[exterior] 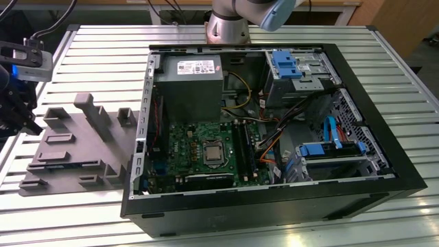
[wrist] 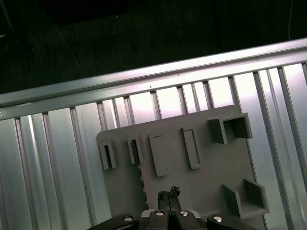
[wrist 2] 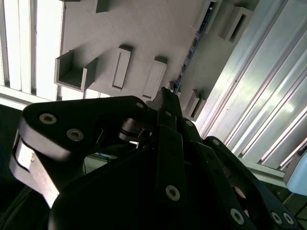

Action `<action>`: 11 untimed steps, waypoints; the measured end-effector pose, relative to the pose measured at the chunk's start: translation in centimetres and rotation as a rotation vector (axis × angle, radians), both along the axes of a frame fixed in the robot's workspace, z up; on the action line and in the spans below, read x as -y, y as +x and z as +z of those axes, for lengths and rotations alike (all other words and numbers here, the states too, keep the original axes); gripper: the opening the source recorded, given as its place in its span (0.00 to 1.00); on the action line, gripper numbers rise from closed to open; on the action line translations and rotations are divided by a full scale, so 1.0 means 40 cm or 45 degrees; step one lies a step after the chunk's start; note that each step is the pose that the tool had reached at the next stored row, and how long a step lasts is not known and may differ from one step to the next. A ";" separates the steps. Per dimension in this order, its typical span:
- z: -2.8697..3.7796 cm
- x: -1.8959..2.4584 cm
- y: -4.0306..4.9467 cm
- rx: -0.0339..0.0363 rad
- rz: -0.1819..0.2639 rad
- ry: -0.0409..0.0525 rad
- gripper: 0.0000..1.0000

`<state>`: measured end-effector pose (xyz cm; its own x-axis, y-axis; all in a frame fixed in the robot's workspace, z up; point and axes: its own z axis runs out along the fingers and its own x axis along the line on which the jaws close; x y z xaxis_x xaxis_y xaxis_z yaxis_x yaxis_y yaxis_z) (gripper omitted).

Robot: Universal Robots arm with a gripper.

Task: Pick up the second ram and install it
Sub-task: 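Pick up the second ram and move it above second insertion slot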

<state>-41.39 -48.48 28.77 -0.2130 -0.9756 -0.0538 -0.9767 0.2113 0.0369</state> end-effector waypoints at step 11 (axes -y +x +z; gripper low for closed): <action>-0.004 0.003 0.000 0.0001 0.000 0.000 0.11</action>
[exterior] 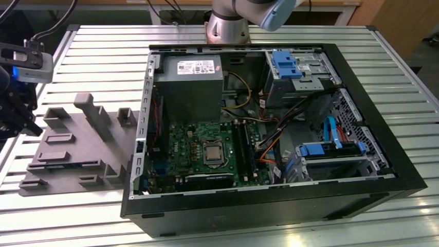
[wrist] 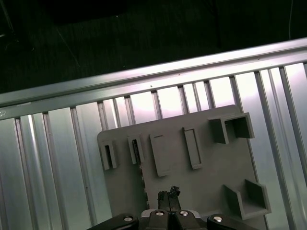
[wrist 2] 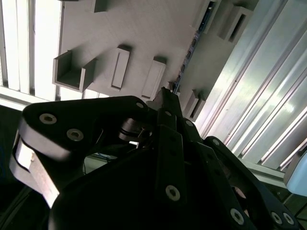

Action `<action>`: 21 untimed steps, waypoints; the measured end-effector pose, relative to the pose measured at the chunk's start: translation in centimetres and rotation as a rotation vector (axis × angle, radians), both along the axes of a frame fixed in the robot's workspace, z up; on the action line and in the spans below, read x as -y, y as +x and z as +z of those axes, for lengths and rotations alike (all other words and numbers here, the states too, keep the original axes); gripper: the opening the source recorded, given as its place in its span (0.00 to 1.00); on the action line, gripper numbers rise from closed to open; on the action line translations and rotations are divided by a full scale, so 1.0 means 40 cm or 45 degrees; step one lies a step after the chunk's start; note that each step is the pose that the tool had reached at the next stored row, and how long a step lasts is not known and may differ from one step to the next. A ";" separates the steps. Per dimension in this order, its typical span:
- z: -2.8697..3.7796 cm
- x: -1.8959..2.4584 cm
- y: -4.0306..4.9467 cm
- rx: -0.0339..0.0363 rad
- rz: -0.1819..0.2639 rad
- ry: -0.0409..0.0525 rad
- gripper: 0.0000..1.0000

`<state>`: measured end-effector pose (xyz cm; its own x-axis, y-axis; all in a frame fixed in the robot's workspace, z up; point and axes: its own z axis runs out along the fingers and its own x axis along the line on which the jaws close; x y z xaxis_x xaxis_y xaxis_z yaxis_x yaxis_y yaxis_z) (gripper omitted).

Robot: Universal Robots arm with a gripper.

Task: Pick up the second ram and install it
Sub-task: 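Pick up the second ram and move it above second insertion slot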

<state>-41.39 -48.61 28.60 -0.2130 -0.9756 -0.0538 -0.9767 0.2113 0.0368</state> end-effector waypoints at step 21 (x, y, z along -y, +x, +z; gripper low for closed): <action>-0.016 0.004 0.000 -0.0001 0.000 0.000 0.11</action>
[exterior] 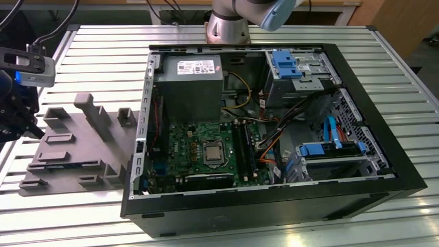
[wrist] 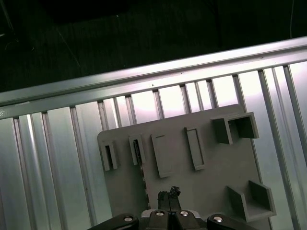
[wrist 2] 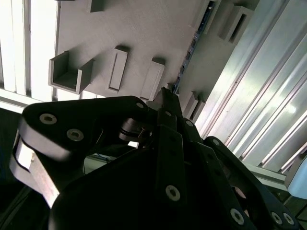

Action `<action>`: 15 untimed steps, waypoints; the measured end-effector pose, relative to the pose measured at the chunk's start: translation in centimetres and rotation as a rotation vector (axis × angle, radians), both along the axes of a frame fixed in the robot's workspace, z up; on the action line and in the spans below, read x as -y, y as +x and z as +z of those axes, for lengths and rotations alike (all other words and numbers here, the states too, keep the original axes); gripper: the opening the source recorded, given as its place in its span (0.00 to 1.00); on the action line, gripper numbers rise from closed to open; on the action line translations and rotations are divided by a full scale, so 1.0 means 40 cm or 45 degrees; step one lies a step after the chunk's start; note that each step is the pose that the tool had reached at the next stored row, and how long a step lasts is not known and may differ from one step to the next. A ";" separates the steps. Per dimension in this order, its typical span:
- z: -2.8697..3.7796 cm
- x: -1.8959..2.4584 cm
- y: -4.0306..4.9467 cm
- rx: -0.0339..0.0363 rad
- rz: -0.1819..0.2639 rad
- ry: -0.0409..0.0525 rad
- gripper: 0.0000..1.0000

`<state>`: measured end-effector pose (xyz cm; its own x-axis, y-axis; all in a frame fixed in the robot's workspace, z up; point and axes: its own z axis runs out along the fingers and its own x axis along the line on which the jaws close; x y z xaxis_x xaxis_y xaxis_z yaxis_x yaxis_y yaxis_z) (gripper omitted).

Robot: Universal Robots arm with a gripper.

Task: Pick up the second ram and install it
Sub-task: 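Pick up the second ram and move it above second insertion slot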

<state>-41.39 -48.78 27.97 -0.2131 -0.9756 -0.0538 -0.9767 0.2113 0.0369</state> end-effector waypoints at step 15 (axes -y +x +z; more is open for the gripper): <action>-0.010 0.003 0.000 0.0000 0.000 0.000 0.11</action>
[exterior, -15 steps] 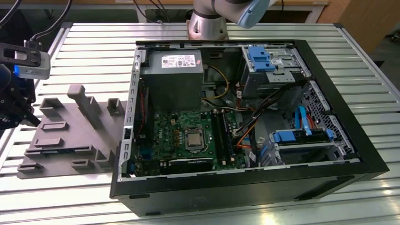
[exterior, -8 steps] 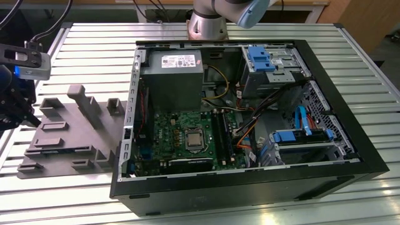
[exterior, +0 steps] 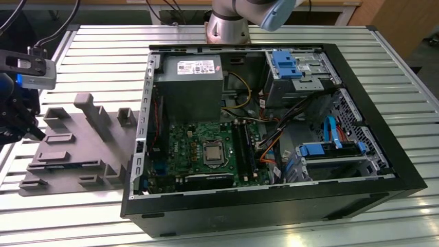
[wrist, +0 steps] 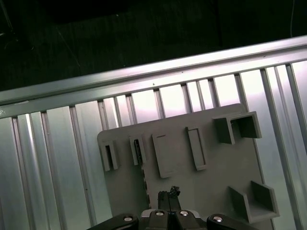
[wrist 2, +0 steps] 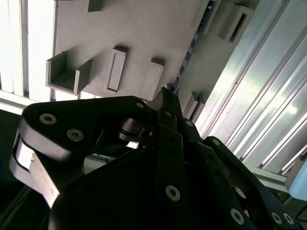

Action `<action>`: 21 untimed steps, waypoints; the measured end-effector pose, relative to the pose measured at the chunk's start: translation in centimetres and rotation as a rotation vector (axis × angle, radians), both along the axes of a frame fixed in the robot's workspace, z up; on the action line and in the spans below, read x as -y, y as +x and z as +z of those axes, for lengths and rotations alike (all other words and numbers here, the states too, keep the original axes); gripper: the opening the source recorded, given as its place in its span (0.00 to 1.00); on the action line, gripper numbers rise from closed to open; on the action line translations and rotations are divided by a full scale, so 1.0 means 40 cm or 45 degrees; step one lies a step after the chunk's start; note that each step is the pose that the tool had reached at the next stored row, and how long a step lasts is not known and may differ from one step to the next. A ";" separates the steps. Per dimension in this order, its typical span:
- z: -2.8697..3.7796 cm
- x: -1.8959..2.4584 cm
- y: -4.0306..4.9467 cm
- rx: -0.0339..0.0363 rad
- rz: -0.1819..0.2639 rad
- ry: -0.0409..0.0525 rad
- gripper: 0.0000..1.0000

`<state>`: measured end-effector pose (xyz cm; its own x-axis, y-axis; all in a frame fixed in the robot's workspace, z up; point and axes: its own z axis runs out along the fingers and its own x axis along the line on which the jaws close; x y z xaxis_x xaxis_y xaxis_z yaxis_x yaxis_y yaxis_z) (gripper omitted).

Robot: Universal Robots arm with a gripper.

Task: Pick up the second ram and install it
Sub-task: 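Pick up the second ram and move it above second insertion slot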

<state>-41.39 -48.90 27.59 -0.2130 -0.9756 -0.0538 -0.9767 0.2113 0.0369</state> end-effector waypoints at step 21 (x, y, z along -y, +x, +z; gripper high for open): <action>-0.014 0.005 0.000 -0.0001 0.000 0.000 0.11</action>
<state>-41.39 -49.12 27.04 -0.2131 -0.9756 -0.0538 -0.9767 0.2113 0.0369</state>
